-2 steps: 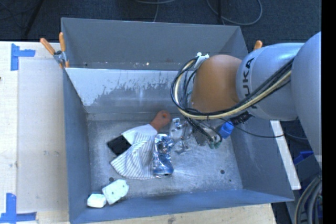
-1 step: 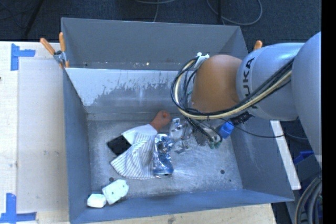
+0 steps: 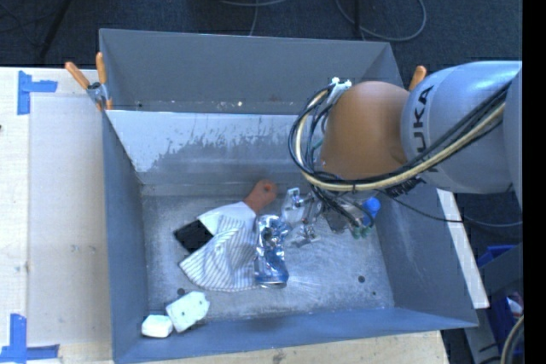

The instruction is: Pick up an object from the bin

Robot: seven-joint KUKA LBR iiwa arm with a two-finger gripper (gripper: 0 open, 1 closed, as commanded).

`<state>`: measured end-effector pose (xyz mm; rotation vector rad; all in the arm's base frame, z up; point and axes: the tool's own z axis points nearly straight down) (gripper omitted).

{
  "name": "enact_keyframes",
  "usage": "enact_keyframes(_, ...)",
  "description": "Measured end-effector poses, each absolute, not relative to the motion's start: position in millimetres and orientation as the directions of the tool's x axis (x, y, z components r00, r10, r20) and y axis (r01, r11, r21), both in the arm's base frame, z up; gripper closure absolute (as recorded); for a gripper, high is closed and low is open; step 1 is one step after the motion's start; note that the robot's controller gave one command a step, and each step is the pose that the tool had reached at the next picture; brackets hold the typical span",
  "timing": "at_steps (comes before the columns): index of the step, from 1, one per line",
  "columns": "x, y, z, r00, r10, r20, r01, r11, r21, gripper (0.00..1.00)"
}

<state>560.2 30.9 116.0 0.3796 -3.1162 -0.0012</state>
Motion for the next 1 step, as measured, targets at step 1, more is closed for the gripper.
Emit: enact_keyframes(1, 563.3, 31.5, 217.4, -0.985, -0.173, -0.001, -0.173, 0.985, 0.0, 1.0)
